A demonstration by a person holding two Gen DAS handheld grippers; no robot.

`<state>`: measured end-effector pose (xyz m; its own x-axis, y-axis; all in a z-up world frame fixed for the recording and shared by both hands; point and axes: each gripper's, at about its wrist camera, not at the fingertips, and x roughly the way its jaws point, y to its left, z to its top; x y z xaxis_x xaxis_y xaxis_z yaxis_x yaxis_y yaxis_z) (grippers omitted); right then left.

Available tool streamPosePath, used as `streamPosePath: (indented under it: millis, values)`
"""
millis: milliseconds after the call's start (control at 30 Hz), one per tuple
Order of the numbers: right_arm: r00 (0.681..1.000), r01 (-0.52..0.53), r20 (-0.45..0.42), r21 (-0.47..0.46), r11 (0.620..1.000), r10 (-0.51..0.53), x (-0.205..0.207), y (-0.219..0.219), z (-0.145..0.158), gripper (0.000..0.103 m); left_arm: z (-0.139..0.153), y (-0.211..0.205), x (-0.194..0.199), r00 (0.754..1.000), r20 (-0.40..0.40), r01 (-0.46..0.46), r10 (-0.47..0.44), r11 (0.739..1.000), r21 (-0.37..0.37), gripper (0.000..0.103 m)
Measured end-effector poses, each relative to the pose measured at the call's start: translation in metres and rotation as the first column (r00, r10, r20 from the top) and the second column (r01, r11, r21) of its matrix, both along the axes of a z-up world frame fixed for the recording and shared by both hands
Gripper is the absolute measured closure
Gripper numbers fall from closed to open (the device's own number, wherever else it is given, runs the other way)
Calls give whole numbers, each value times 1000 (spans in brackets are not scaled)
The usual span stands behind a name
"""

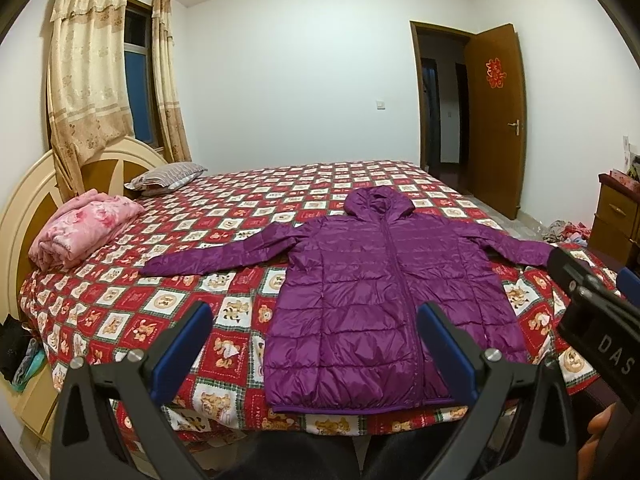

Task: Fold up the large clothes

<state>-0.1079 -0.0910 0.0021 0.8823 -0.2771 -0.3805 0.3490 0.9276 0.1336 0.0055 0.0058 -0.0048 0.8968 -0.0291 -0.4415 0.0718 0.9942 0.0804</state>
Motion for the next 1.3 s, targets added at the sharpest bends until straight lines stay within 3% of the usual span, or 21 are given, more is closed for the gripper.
streamPosePath:
  millis: [1300]
  values:
    - [999,-6,-31,5,1000,7,5,-4,-5,1,-4,1,1,1000,-7,-2,2,1000,-12,0]
